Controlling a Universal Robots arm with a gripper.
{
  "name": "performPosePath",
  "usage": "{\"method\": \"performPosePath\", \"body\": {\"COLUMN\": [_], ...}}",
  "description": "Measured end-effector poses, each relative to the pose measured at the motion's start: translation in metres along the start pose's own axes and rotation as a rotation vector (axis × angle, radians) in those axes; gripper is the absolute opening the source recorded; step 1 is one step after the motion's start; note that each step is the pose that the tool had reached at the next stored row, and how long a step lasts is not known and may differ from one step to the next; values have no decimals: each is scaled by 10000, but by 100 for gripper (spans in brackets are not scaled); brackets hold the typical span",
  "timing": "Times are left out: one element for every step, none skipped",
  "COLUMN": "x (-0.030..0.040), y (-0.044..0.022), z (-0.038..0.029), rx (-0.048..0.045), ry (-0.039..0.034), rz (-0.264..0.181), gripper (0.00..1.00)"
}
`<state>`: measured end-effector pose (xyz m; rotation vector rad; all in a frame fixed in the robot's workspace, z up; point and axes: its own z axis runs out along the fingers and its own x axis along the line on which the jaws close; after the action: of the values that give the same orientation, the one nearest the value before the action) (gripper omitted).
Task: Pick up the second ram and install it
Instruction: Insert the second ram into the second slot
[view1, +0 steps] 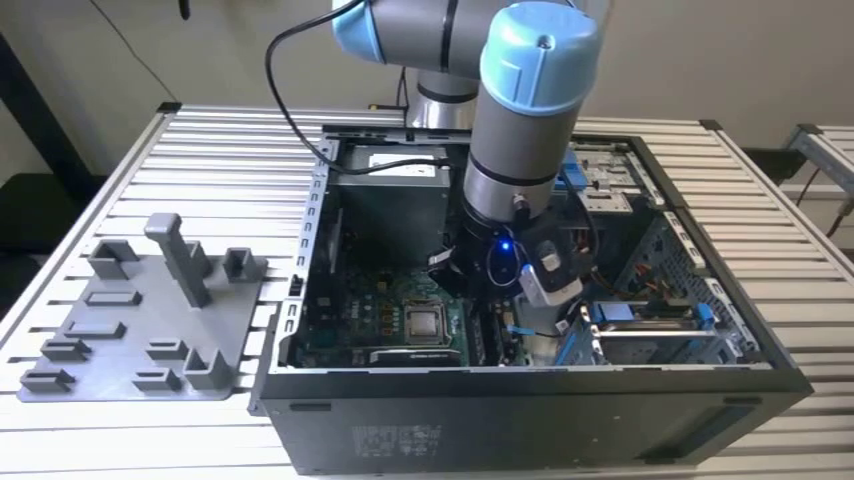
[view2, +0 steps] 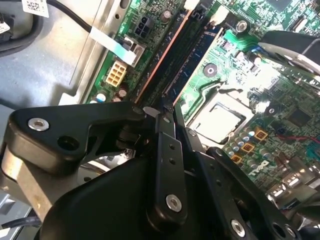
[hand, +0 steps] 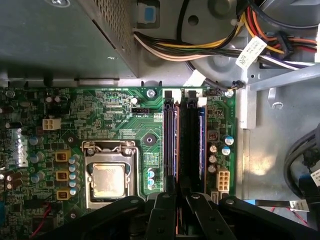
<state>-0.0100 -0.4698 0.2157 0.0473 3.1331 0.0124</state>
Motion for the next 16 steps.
{"method": "performPosePath", "body": {"x": [0, 0, -1, -1, -1, -1, -1, -1, -1, -1, -1, -1, 0, -1, 0, 0], "y": [0, 0, 1, 0, 0, -1, -1, -1, -1, -1, -1, -2, -2, -2, -2, -2], "z": [1, 1, 5, 5, 4, 4, 9, 14, 14, 14, 14, 15, 15, 15, 15, 16], "rx": [-1, -4, -13, -11, -7, -3, 2, 3, 4, 6, 6, 5, 5, 8, 10, 6], "ry": [-1, -2, -4, -4, -2, -1, 1, 0, 0, 0, 0, 0, 0, 0, 2, 0], "rz": [21, 48, 70, 89, 101, 115, 127, 130, 131, 131, 131, 131, 131, 132, 132, 133], "gripper": [14, 14, 14, 14, 14, 14, 14, 14, 14, 14, 14, 14, 14, 14, 16, 16]}}
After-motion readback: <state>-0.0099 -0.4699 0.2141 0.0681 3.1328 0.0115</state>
